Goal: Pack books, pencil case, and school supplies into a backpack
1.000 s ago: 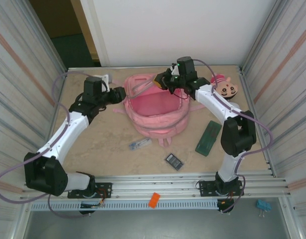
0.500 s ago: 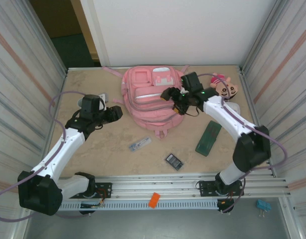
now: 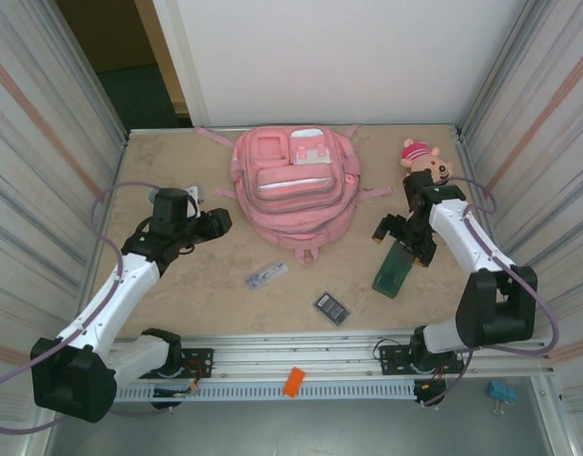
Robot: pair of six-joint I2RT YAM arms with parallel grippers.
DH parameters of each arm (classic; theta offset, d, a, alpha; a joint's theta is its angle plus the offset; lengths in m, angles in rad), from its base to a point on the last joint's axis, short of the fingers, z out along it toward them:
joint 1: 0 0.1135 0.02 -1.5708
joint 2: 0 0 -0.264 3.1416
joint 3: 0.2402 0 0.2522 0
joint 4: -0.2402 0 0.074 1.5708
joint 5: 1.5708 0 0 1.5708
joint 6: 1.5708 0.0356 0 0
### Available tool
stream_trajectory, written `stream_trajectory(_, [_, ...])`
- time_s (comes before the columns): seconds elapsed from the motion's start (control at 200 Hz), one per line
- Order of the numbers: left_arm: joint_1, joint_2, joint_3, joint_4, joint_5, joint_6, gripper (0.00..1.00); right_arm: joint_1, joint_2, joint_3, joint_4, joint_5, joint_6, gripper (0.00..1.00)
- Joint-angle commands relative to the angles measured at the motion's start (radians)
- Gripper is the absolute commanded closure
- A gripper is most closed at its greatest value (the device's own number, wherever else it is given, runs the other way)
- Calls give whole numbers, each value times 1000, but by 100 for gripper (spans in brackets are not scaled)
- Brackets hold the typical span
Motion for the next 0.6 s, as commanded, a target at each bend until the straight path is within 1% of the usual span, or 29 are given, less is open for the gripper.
stream_trajectory(0.0, [-1, -8, -9, 23, -10, 22, 45, -30, 55, 4, -33, 76, -114, 1])
stream_trajectory(0.06, [-1, -2, 0, 26, -10, 29, 45, -37, 89, 14, -29, 117, -133, 1])
stream_trajectory(0.11, [-1, 3, 4, 23, -10, 37, 45, -44, 114, 14, -11, 126, -150, 1])
stream_trajectory(0.236, [0, 14, 14, 19, -10, 54, 45, -77, 183, 4, 48, 82, -181, 2])
stream_trajectory(0.406, [-1, 25, 15, 19, -8, 66, 45, -77, 247, -10, 92, 68, -199, 5])
stream_trajectory(0.496, [0, 28, 20, 21, -14, 77, 45, -76, 273, -25, 127, 23, -200, 9])
stream_trajectory(0.591, [0, 37, 29, 19, -19, 90, 45, -65, 295, -32, 167, -12, -204, 10])
